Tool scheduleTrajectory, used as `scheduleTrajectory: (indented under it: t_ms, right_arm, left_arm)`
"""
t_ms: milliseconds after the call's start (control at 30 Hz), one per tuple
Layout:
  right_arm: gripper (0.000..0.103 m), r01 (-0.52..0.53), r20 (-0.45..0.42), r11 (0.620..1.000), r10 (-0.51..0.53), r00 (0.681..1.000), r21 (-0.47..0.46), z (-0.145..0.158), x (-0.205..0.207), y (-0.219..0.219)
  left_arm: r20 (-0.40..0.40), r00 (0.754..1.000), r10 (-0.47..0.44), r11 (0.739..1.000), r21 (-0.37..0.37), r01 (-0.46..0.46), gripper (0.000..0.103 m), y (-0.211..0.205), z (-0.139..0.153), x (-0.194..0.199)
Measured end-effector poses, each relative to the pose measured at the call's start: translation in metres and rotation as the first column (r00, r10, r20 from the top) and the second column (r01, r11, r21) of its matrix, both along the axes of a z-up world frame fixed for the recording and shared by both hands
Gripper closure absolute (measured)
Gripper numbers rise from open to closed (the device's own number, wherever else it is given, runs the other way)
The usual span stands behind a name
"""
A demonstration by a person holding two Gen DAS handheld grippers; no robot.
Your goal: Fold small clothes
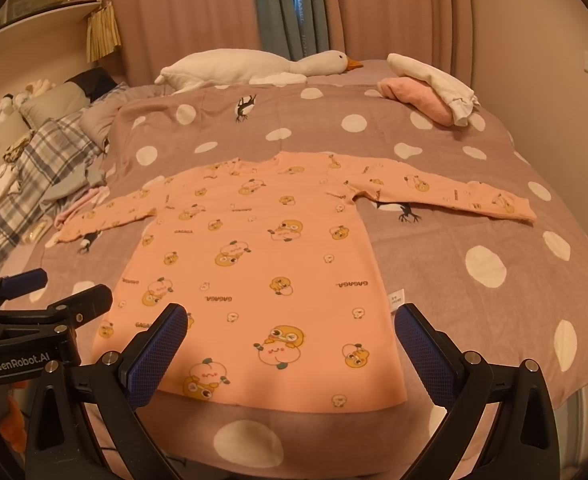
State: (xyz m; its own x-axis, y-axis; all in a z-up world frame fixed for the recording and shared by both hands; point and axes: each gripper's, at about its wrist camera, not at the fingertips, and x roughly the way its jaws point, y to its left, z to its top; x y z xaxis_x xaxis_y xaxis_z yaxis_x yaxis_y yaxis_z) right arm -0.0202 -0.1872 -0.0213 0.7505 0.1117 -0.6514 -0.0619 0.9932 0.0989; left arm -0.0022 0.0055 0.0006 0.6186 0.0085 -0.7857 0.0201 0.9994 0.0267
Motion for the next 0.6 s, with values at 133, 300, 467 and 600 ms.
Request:
scheduleTrajectory:
  t_ms: [133, 300, 467, 600]
  right_arm:
    - [0.001, 0.000, -0.001, 1.000, 0.000, 1.000, 0.001, -0.0002, 0.0000, -0.0002]
    - [0.001, -0.001, -0.002, 1.000, 0.001, 1.000, 0.000, 0.0000, 0.0005, 0.0007]
    - [0.001, 0.000, -0.003, 1.000, 0.000, 1.000, 0.002, -0.0002, 0.0004, 0.0001]
    - [0.001, 0.004, -0.009, 1.000, -0.004, 1.000, 0.005, -0.0030, -0.0004, 0.0026]
  left_arm:
    - [0.000, 1.000, -0.001, 1.000, 0.000, 0.001, 0.000, 0.0000, 0.0001, 0.0001]
    - [-0.002, 1.000, 0.001, 1.000, 0.002, -0.001, 0.000, -0.0008, -0.0009, 0.0003]
    - [-0.009, 1.000, -0.002, 1.000, 0.006, 0.003, 0.000, -0.0022, -0.0037, 0.0010]
    - [-0.014, 1.000, -0.005, 1.000, 0.010, 0.006, 0.000, -0.0042, -0.0058, 0.0043]
